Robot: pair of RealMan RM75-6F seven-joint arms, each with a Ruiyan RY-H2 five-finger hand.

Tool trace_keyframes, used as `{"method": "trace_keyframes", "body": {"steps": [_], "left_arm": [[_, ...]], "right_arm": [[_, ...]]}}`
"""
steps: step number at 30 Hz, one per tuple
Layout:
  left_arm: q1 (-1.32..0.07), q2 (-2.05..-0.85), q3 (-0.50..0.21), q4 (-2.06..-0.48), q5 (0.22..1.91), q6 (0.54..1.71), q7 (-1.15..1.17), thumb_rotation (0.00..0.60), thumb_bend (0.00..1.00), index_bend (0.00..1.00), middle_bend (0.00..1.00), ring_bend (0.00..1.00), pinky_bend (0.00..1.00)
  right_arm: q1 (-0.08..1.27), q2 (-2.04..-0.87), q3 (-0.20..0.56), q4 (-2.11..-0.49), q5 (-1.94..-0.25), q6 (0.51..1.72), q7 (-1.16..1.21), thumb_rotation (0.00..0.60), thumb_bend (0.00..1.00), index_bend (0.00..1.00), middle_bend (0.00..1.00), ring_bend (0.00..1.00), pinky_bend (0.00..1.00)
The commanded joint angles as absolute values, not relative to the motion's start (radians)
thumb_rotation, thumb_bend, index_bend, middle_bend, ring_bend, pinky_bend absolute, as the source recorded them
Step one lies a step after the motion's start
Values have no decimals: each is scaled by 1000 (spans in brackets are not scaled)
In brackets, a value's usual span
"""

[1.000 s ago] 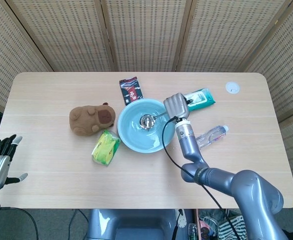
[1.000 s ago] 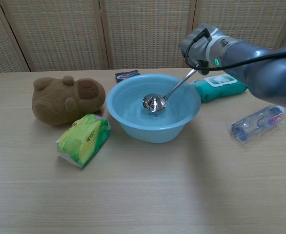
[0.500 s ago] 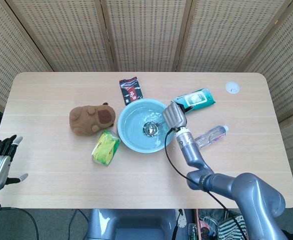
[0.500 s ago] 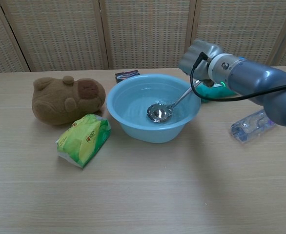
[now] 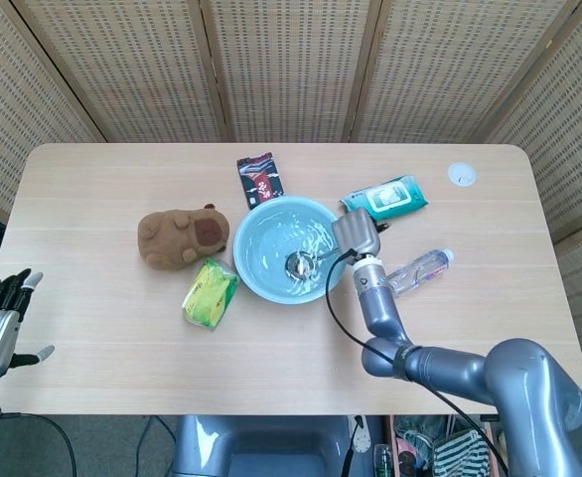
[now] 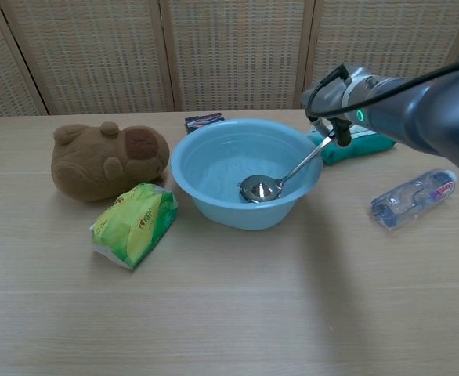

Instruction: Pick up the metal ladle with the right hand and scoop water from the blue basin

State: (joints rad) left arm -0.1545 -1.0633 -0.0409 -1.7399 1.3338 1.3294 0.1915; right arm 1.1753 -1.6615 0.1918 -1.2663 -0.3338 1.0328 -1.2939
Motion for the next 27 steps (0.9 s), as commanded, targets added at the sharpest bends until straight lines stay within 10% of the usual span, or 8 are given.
{"method": "trace_keyframes", "body": {"steps": [1,27], "left_arm": [[-154,-1061,-41,-1743,1332,1329,194,600,0,0,0,0,0],[-164,-1060,-39,-1750,1313,1311,205,600,0,0,0,0,0]], "right_arm": [[1201,-1588,305,-1370,-117,1069,-1344,600,686,733,995,794,1000],[1290,-1358,493,-1556,400,1125,-1455,600,687,737,995,794,1000]]}}
